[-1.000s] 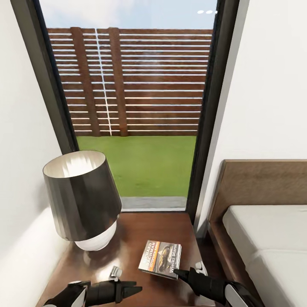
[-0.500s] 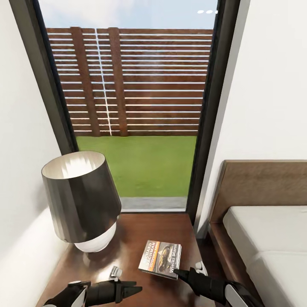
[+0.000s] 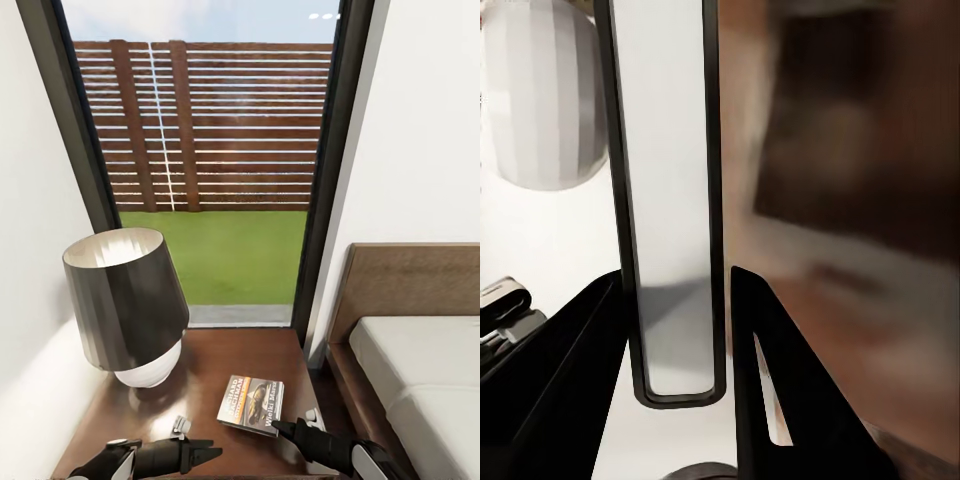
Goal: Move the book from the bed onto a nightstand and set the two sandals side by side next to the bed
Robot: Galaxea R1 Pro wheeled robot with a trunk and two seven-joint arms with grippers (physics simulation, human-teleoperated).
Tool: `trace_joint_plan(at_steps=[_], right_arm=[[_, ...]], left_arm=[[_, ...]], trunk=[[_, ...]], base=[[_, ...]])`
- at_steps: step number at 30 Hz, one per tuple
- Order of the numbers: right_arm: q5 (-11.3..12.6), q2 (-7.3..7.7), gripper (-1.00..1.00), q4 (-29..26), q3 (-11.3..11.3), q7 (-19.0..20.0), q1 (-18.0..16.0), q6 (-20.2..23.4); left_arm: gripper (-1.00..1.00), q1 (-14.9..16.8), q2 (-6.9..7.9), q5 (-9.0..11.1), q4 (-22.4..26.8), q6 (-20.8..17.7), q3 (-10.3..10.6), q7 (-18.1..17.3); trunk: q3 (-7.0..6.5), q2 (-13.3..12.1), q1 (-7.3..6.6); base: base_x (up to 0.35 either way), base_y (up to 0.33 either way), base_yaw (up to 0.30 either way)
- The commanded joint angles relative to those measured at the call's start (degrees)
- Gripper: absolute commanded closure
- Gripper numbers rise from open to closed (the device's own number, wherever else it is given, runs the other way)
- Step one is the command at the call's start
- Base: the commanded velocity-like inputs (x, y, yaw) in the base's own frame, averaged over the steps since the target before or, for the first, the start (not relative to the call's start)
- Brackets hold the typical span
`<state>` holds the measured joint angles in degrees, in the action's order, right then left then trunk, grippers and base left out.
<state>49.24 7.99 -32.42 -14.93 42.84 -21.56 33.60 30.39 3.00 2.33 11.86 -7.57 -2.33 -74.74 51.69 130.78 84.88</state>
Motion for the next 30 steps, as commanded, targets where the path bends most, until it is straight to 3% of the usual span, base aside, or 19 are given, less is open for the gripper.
trace_joint_plan(at_steps=[1,17,25,30], right_arm=[[0.5,0.08,1.0,0.0,-0.2,-0.1,0.0,0.2],[0.5,0.1,1.0,0.0,-0.2,0.1,0.0,0.1],[0.5,0.1,1.0,0.0,-0.3,0.1,-0.1,0.1],[0.5,0.07,1.0,0.0,-0.3,0.1,-0.1,0.1]], left_arm=[[-1.0,0.0,-0.01,0.0,0.0,-0.6,-0.2,-0.2],[-1.0,0.0,-0.01,0.0,0.0,-0.6,-0.2,-0.2],[-1.0,0.0,-0.01,0.0,0.0,-0.6,-0.2,-0.2],[-1.0,0.0,0.01,0.0,0.0,-0.6,-0.2,-0.2]], trunk=[[0.05,0.0,-0.01],[0.05,0.0,-0.01],[1.49,3.2,1.75],[1.49,3.2,1.75]], base=[[0.0,0.0,0.0],[0.0,0.0,0.0],[0.0,0.0,0.0],[0.0,0.0,0.0]])
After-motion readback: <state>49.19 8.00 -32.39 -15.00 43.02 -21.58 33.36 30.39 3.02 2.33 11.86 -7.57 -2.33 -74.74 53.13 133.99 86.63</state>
